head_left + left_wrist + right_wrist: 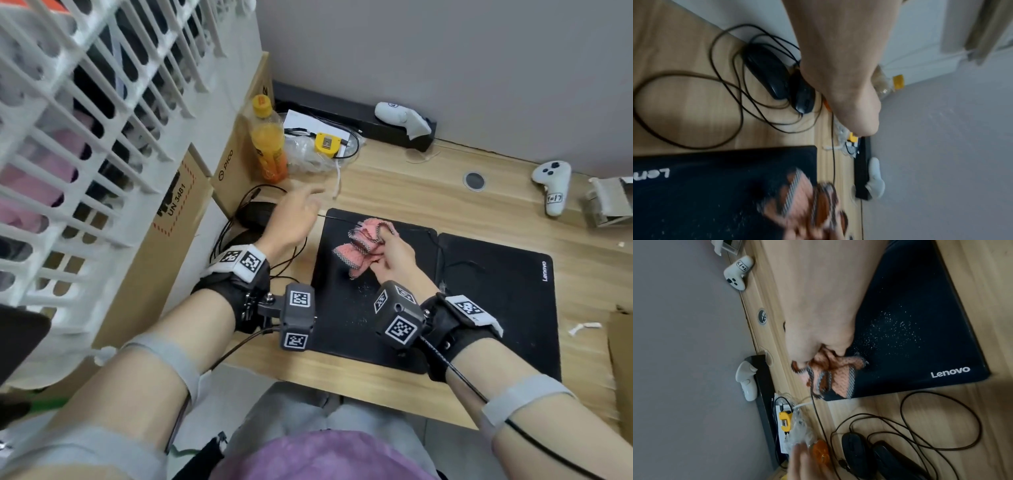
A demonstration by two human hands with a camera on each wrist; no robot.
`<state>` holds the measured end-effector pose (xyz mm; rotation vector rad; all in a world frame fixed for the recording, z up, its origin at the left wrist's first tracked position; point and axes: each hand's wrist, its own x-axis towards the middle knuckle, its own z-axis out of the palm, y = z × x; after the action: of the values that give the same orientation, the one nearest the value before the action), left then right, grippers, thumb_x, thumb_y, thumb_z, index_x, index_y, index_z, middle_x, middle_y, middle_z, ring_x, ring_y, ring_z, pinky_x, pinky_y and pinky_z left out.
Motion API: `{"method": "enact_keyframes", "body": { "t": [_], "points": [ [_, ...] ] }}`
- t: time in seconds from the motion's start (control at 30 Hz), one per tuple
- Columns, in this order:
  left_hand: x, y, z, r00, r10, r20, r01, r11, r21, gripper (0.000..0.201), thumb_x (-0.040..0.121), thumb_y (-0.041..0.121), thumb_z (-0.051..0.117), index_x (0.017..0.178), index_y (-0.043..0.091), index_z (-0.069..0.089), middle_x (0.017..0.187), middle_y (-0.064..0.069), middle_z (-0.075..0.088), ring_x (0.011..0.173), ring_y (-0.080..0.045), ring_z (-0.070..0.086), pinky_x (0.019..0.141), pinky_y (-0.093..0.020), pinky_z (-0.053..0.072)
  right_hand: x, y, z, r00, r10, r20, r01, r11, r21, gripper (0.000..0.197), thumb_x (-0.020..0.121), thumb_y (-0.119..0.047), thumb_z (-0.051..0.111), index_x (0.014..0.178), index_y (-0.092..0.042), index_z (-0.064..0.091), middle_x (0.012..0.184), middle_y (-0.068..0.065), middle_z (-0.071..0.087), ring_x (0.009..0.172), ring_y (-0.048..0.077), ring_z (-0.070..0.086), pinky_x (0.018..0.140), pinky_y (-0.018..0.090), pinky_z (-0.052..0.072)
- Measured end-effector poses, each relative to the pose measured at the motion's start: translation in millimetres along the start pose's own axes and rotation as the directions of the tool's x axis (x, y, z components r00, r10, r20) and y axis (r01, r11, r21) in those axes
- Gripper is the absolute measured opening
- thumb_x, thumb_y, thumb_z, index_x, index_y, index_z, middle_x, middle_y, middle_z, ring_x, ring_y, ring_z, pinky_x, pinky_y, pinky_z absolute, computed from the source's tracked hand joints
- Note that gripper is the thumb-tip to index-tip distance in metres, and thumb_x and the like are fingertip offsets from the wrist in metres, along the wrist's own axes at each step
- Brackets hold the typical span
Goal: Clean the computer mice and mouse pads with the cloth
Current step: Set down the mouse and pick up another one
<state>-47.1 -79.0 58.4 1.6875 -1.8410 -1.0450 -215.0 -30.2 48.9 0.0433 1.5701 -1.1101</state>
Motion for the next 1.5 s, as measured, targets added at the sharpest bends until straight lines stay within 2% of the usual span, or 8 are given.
{"method": "enact_keyframes", "body": {
  "t": [0.23, 0.4, 0.67, 0.8, 0.93, 1.17, 1.3, 1.5],
  "points": [
    [-4.1, 21.0, 25.4, 0.973, -0.015, 0.231, 0.005, 0.999, 0.044, 0.045, 0.085, -0.009, 0.035, 0.119, 0.007, 0.059, 0.077, 0.005, 0.055, 0.078, -0.016, 0.05, 0.056, -0.022, 0.031, -12.4, 3.6, 14.3, 0.979, -0.001, 0.203, 0.028, 0.991, -0.13, 0.017, 0.098, -0.009, 0.051, 0.106, -0.008, 0.067, 0.107, 0.018, 0.071, 0.095, 0.03, 0.069, 0.089, 0.049, 0.055],
    [-10.7, -6.9, 22.3, 0.949, -0.212, 0.232, 0.222, 0.975, -0.015, 0.044, 0.083, -0.008, 0.032, 0.11, 0.02, 0.053, 0.068, 0.002, 0.047, 0.064, -0.016, 0.045, 0.057, -0.03, 0.032, -4.2, -7.2, 2.2, 0.999, -0.023, 0.041, 0.027, 0.994, -0.102, 0.013, 0.094, -0.011, 0.059, 0.084, -0.015, 0.066, 0.086, 0.009, 0.072, 0.059, 0.016, 0.068, 0.061, 0.032, 0.057],
    [-21.5, -56.4, -1.1, 0.92, -0.381, 0.094, 0.379, 0.924, 0.038, 0.031, 0.09, -0.003, 0.039, 0.112, 0.013, 0.055, 0.105, -0.009, 0.058, 0.095, -0.022, 0.051, 0.068, -0.027, 0.037, -2.4, -18.6, -24.8, 0.983, 0.025, -0.182, -0.027, 1.0, -0.007, 0.029, 0.095, -0.002, 0.053, 0.068, -0.013, 0.055, 0.072, 0.012, 0.062, 0.052, 0.018, 0.063, 0.028, 0.018, 0.039],
    [-25.1, -66.9, -12.7, 0.923, -0.381, -0.049, 0.383, 0.907, 0.175, 0.034, 0.088, -0.003, 0.043, 0.114, 0.014, 0.055, 0.103, -0.009, 0.06, 0.094, -0.029, 0.053, 0.069, -0.032, 0.037, -2.3, -26.7, -32.4, 0.967, 0.015, -0.256, -0.011, 1.0, 0.014, 0.008, 0.094, -0.01, 0.06, 0.09, -0.007, 0.066, 0.097, 0.014, 0.072, 0.077, 0.027, 0.073, 0.061, 0.047, 0.06],
    [-27.9, -72.2, -19.0, 0.893, -0.442, -0.09, 0.45, 0.861, 0.236, 0.035, 0.089, 0.0, 0.045, 0.123, 0.008, 0.052, 0.117, -0.016, 0.057, 0.111, -0.034, 0.051, 0.082, -0.032, 0.039, 4.6, -30.4, -41.7, 0.949, -0.01, -0.315, -0.002, 0.999, -0.038, 0.01, 0.092, -0.012, 0.063, 0.084, -0.006, 0.063, 0.07, 0.006, 0.061, 0.058, 0.019, 0.063, 0.034, 0.029, 0.048],
    [-9.2, -36.9, -4.3, 0.935, -0.134, -0.327, 0.226, 0.939, 0.26, 0.047, 0.087, -0.004, 0.045, 0.132, 0.01, 0.052, 0.135, -0.011, 0.052, 0.128, -0.03, 0.042, 0.107, -0.038, 0.03, 0.1, -12.7, -40.7, 0.974, 0.056, -0.219, -0.068, 0.996, -0.049, 0.016, 0.091, -0.011, 0.065, 0.078, -0.011, 0.055, 0.079, 0.009, 0.062, 0.063, 0.018, 0.06, 0.075, 0.043, 0.056],
    [-5.8, 6.5, 19.1, 0.991, 0.13, -0.03, -0.128, 0.99, 0.05, 0.036, 0.096, 0.002, 0.04, 0.127, 0.009, 0.057, 0.125, -0.005, 0.062, 0.119, -0.018, 0.054, 0.103, -0.03, 0.039, -9.7, -1.8, -26.5, 0.991, 0.054, -0.119, -0.064, 0.994, -0.086, 0.01, 0.091, -0.015, 0.064, 0.082, -0.017, 0.06, 0.1, 0.011, 0.07, 0.074, 0.019, 0.065, 0.092, 0.047, 0.054],
    [-15.2, 24.8, 49.5, 0.904, -0.229, 0.361, 0.136, 0.955, 0.264, 0.035, 0.088, 0.006, 0.041, 0.122, 0.012, 0.046, 0.114, -0.017, 0.061, 0.092, -0.033, 0.056, 0.074, -0.033, 0.041, -9.1, -2.3, -14.8, 0.994, -0.008, -0.108, -0.001, 0.996, -0.09, 0.017, 0.092, -0.015, 0.062, 0.075, -0.019, 0.06, 0.078, 0.002, 0.066, 0.067, 0.015, 0.063, 0.064, 0.03, 0.055]
  ]
}}
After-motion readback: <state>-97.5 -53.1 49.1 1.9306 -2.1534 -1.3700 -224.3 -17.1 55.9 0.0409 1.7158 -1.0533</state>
